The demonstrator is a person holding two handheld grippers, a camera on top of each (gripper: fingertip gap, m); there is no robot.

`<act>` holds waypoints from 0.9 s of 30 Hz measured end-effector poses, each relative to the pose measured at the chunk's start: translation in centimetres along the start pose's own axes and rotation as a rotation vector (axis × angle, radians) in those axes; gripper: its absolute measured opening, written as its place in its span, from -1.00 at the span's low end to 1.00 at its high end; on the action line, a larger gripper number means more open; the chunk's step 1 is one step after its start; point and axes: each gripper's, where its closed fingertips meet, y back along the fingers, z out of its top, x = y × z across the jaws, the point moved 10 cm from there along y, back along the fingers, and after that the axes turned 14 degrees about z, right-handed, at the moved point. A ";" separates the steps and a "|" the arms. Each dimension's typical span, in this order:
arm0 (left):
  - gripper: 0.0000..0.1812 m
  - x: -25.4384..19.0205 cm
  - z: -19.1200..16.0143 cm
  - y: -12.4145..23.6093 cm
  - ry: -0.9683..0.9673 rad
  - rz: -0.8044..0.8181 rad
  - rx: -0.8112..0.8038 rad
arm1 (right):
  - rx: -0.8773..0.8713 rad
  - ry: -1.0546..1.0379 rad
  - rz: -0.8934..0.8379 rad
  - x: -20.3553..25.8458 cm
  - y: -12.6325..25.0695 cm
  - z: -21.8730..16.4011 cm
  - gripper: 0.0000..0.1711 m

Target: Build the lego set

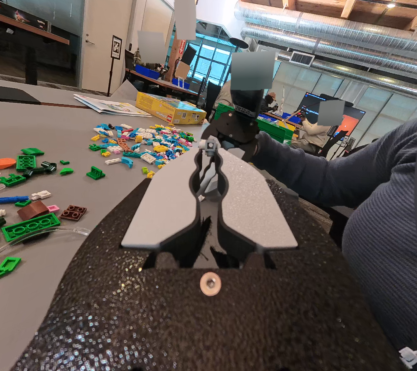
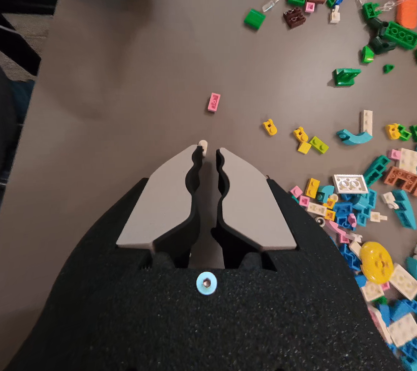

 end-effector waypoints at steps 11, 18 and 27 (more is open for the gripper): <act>-0.89 -0.3 -0.1 -0.3 -0.025 0.004 0.028 | -0.033 -0.014 -0.036 0.7 -1.2 -0.5 -0.82; -0.89 -0.5 -0.2 -0.5 -0.058 0.013 0.057 | -0.011 0.004 -0.089 0.9 -1.3 -0.5 -0.89; -0.90 -0.8 -0.4 -1.0 -0.089 0.022 0.104 | -0.069 0.034 -0.144 1.1 -1.3 -0.4 -0.92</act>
